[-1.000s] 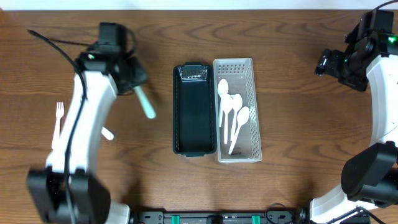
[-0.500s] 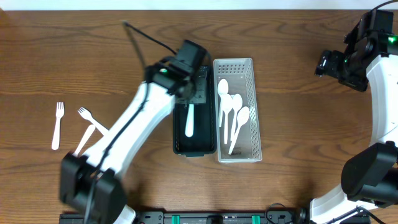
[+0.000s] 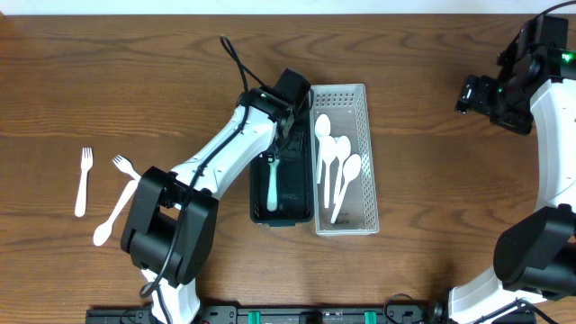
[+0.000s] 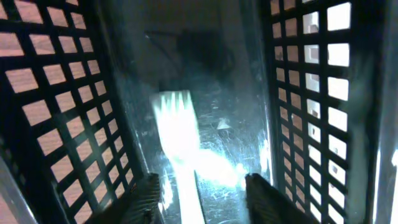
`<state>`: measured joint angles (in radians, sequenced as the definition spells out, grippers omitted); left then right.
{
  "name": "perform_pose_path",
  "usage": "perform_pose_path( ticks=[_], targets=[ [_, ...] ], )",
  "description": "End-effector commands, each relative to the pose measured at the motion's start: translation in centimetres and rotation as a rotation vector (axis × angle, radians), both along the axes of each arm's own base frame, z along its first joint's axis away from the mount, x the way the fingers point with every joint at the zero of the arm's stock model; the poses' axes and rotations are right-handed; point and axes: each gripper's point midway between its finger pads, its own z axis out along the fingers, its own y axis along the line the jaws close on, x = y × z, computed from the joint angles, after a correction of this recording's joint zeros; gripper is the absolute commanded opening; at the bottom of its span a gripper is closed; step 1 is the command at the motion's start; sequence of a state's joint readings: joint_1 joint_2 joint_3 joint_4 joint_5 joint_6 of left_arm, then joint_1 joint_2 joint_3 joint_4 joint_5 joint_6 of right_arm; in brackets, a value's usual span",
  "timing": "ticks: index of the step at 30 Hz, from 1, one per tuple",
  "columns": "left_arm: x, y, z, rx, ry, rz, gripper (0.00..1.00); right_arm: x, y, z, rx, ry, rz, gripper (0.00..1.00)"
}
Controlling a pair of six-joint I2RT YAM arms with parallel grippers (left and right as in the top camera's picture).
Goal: Pack container
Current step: 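Carry the teal fork into the black tray and release it, then move the left gripper to a white fork and grasp it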
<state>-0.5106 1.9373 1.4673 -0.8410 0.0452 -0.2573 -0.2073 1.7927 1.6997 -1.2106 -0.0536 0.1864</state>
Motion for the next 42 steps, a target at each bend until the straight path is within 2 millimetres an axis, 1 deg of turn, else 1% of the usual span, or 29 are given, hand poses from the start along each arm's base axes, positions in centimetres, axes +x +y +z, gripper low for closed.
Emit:
perform_pose_path(
  ticks=[1, 4, 6, 7, 8, 9, 10, 11, 12, 13, 15, 17, 19, 21, 23, 26, 27, 30, 34, 38, 42],
  targets=[
    [0.5, 0.2, 3.9, -0.017, -0.093, -0.078, 0.55, 0.1, 0.0, -0.2, -0.001, 0.005, 0.019, 0.92],
    [0.5, 0.8, 9.0, -0.043, -0.185, -0.109, 0.63, 0.1, 0.0, -0.2, -0.003, 0.004, 0.026, 0.92],
    [0.8, 3.0, 13.0, -0.023, -0.278, -0.061, 0.66, 0.1, 0.0, -0.2, -0.004, 0.004, 0.026, 0.92],
    [1.0, 4.8, 15.0, -0.002, -0.332, -0.021, 0.68, 0.1, 0.0, -0.2, -0.004, 0.004, 0.026, 0.92],
    [1.0, 6.5, 16.6, 0.016, -0.372, 0.02, 0.7, 0.1, 0.0, -0.2, -0.003, 0.004, 0.026, 0.91],
    [0.9, 8.9, 18.2, 0.038, -0.416, 0.083, 0.74, 0.1, 0.0, -0.2, -0.003, 0.004, 0.026, 0.92],
    [0.7, 11.1, 19.4, 0.059, -0.442, 0.135, 0.77, 0.1, 0.0, -0.2, -0.003, 0.005, 0.026, 0.91],
    [0.3, 13.8, 20.4, 0.084, -0.464, 0.202, 0.8, 0.1, 0.0, -0.2, -0.003, 0.005, 0.026, 0.92],
    [-0.1, 16.1, 21.1, 0.101, -0.473, 0.26, 0.81, 0.1, 0.0, -0.2, -0.003, 0.005, 0.026, 0.92],
    [-0.7, 18.9, 21.6, 0.12, -0.475, 0.333, 0.82, 0.1, 0.0, -0.2, -0.003, 0.005, 0.026, 0.91],
    [-1.8, 23.8, 22.0, 0.147, -0.465, 0.468, 0.83, 0.1, 0.0, -0.2, -0.003, 0.006, 0.026, 0.92],
    [-2.5, 27.4, 21.5, 0.154, -0.435, 0.518, 0.84, 0.0, 0.0, -0.2, -0.002, 0.008, 0.026, 0.92],
    [-2.8, 30.1, 20.4, 0.154, -0.393, 0.54, 0.84, 0.0, 0.0, -0.2, -0.001, 0.009, 0.025, 0.92],
    [-3.2, 32.9, 18.6, 0.167, -0.331, 0.586, 0.84, 0.0, 0.0, -0.2, 0.0, 0.01, 0.022, 0.91],
    [-3.3, 35.4, 16.4, 0.185, -0.258, 0.616, 0.84, -0.1, 0.1, -0.2, 0.001, 0.013, 0.02, 0.91],
    [-2.9, 38.2, 12.8, 0.196, -0.164, 0.622, 0.84, -0.1, 0.1, -0.3, 0.003, 0.016, 0.015, 0.92],
    [-2.8, 38.7, 11.9, 0.197, -0.144, 0.619, 0.85, -0.1, 0.1, -0.3, 0.003, 0.016, 0.015, 0.92],
    [-2.5, 40.6, 8.5, 0.201, -0.067, 0.583, 0.85, -0.2, 0.1, -0.3, 0.003, 0.018, 0.015, 0.92],
    [-2.3, 42.3, 5.5, 0.193, -0.016, 0.53, 0.86, -0.4, 0.1, -0.3, 0.005, 0.027, 0.014, 0.92],
    [-1.9, 42.8, 3.1, 0.131, -0.001, 0.453, 0.86, -0.4, 0.1, -0.3, 0.005, 0.028, 0.015, 0.92],
    [-2.5, 44.5, 1.3, 0.119, 0.019, 0.443, 0.87, -0.6, 0.2, -0.4, 0.007, 0.035, 0.015, 0.91]
  ],
)
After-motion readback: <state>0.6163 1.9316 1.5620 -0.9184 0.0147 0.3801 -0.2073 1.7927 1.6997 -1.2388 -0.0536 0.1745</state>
